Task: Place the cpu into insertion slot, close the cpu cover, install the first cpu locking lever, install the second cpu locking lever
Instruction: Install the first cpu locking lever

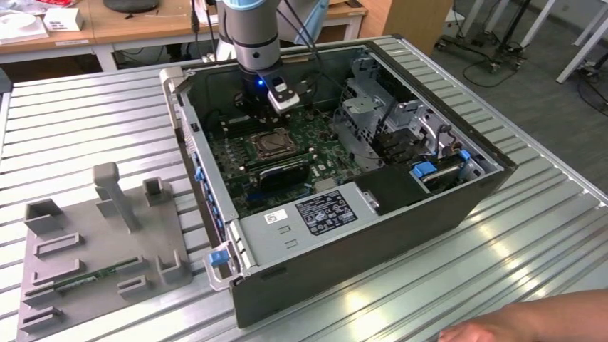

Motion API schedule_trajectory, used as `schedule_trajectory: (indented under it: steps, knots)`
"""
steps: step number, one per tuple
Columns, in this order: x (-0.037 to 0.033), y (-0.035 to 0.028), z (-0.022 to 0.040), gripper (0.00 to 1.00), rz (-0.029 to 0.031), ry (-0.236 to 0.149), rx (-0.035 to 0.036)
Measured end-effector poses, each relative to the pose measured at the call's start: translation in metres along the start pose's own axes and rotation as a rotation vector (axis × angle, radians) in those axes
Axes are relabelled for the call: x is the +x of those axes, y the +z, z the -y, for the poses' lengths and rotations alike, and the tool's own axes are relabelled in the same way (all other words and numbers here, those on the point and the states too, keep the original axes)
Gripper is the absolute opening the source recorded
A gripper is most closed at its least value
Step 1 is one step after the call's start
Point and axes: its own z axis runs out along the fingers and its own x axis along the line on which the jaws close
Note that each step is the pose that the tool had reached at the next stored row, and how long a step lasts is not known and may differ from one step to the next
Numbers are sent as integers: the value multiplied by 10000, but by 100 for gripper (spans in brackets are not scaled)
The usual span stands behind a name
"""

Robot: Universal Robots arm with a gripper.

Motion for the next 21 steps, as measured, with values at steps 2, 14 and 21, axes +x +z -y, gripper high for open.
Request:
schedule_trajectory:
  steps: [2, 14, 21]
  knots:
    - [-1, 1, 2, 10, 0, 0, -1]
    - [-2, -2, 1, 10, -1, -1, -1]
    - [-9, -58, -7, 10, -5, 0, -1]
